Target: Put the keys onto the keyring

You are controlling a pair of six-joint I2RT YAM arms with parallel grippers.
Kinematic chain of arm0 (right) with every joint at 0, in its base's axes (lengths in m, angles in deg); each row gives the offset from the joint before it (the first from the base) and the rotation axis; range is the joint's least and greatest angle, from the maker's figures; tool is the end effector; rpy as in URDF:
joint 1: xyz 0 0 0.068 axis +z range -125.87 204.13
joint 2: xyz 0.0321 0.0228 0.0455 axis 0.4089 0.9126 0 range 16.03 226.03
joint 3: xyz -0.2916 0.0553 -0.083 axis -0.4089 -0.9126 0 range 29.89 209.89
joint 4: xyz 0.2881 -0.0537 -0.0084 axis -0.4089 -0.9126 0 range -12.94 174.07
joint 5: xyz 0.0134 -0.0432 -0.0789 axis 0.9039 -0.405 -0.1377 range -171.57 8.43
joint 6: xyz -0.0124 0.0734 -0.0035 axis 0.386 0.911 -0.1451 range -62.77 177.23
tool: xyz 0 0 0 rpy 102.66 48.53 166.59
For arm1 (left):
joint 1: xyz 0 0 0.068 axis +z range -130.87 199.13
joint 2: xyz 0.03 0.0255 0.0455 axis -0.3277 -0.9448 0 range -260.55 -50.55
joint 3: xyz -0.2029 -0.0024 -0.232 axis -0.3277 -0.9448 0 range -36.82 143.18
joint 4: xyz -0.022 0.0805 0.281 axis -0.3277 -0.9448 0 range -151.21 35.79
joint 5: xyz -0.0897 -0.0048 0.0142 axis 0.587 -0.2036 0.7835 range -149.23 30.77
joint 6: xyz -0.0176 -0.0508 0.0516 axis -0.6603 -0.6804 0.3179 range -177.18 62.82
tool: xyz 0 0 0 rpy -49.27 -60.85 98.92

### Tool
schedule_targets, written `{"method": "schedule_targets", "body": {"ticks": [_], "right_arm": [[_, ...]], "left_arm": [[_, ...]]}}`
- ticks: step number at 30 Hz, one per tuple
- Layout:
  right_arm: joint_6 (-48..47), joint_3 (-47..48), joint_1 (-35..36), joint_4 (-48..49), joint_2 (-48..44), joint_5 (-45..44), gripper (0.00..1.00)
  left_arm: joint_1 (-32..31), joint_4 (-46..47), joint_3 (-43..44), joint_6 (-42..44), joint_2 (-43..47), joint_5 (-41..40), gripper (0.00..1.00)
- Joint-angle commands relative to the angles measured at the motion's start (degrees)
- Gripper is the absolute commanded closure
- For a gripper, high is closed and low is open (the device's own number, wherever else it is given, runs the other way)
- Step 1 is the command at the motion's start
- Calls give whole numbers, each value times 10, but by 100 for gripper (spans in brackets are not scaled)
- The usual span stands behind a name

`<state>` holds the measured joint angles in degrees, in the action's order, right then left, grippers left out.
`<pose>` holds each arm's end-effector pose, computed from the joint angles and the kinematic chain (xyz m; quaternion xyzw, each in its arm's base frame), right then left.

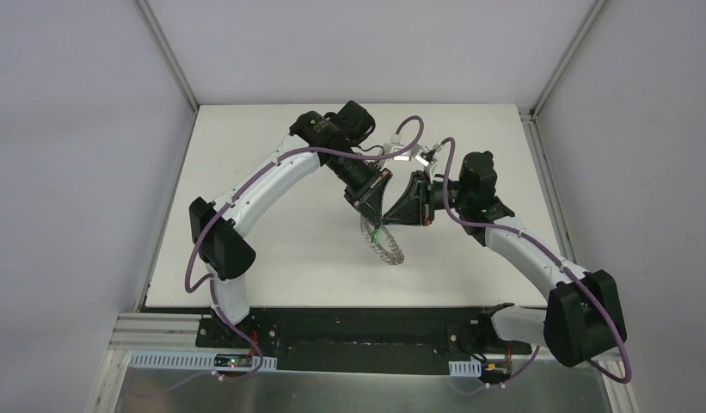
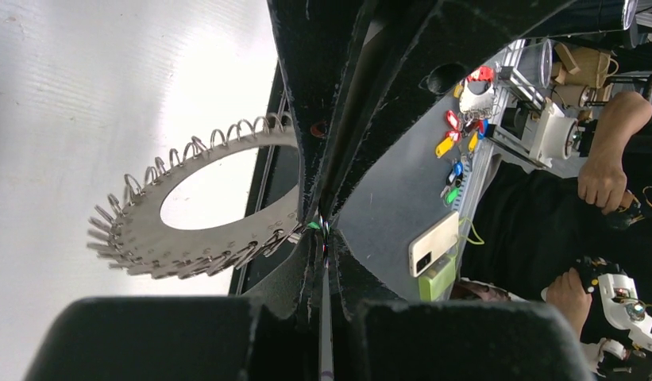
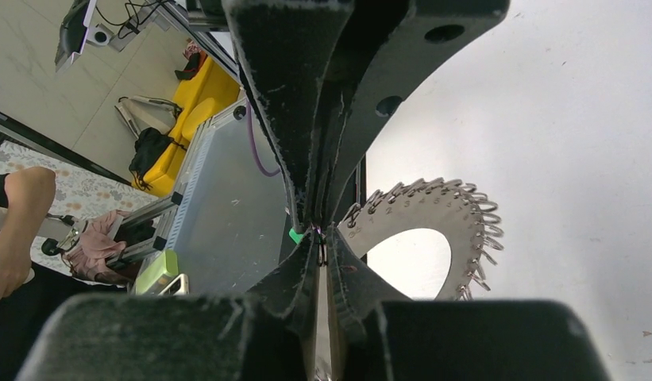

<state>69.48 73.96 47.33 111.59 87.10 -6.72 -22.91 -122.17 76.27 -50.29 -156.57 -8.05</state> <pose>0.2412 0.1691 0.3256 -0.4831 0.5152 0.5791 0.4072 0.2847 -0.3222 0.3972 0.4603 0.7496 -0.4670 0.0899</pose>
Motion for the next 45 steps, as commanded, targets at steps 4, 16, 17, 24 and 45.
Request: {"method": "schedule_targets", "body": {"ticks": [4,16,17,24,45], "right_arm": [[-2,29,4,13,2,11,100],[3,29,-12,18,-13,7,100],[4,27,-14,19,-16,7,100],[9,26,-22,23,-22,8,100],[21,19,-27,41,-19,6,100]], "left_arm": [[-4,-4,19,5,-2,28,100],[10,41,-27,55,51,33,70],[13,45,-34,54,55,37,69],[29,86,-81,52,75,60,66],[30,111,-89,51,62,71,91]]}}
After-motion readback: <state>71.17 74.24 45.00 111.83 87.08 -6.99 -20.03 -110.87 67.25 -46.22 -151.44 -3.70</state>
